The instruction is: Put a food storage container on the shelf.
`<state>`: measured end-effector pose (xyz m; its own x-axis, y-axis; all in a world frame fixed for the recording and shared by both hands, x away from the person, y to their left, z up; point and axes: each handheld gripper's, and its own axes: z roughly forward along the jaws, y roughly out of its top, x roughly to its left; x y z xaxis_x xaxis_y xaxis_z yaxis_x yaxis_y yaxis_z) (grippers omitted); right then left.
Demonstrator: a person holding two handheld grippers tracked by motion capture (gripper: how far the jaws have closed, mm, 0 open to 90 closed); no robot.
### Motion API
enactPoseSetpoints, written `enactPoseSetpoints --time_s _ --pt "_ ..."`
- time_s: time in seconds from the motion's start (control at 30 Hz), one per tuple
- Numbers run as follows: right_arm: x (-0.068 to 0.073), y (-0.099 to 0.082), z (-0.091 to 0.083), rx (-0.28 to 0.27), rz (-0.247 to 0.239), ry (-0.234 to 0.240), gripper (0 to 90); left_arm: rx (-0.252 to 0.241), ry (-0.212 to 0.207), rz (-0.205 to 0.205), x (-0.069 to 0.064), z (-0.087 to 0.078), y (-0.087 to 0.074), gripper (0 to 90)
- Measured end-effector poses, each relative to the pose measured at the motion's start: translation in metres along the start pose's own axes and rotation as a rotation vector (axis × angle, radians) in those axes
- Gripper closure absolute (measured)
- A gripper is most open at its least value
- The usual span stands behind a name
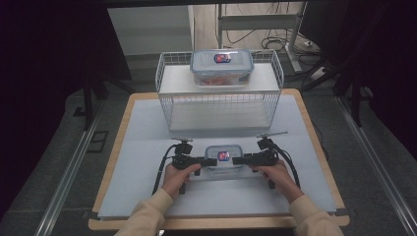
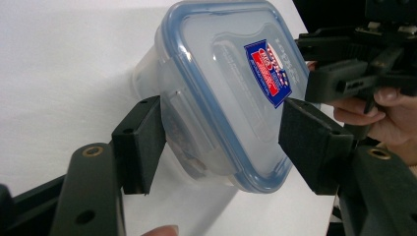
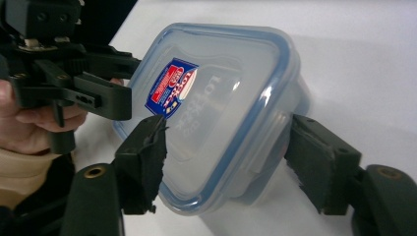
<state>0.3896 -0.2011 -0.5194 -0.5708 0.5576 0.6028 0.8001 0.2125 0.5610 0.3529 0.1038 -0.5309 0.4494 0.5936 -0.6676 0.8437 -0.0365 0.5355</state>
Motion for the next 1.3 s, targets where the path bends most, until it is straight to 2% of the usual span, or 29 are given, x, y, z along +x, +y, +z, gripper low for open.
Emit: enactPoseSetpoints --time_s 0.03,0.23,0.37,0.5,0.9,1.07,1.3 --pt "-0.001 0.000 -0.002 -0.005 0.014 0.007 38.1 -0.007 0.002 0.001 -0.001 -0.001 0.000 37.0" --pt "0.001 -0.003 -0.008 -0.020 0.000 0.014 45.6 -0.025 0.016 0.035 -0.007 -0.006 -0.004 43.3" --pt "0.000 -0.008 -0.013 -0.034 0.018 0.043 49.7 -0.036 0.027 0.063 -0.010 -0.007 -0.006 44.8" --pt "0.001 -0.009 -0.015 -0.042 0.008 0.039 50.6 -0.053 0.017 0.067 -0.009 -0.008 -0.009 46.2" --pt "0.004 -0.012 -0.018 -0.059 0.004 0.050 53.6 -0.073 0.046 0.124 -0.016 -0.013 -0.012 48.3" --pt "0.007 -0.012 -0.017 -0.064 -0.010 0.043 53.6 -0.084 0.048 0.120 -0.017 -0.015 -0.013 48.8" --pt "0.009 -0.010 -0.018 -0.078 -0.024 0.047 53.6 -0.093 0.053 0.137 -0.019 -0.018 -0.011 48.9"
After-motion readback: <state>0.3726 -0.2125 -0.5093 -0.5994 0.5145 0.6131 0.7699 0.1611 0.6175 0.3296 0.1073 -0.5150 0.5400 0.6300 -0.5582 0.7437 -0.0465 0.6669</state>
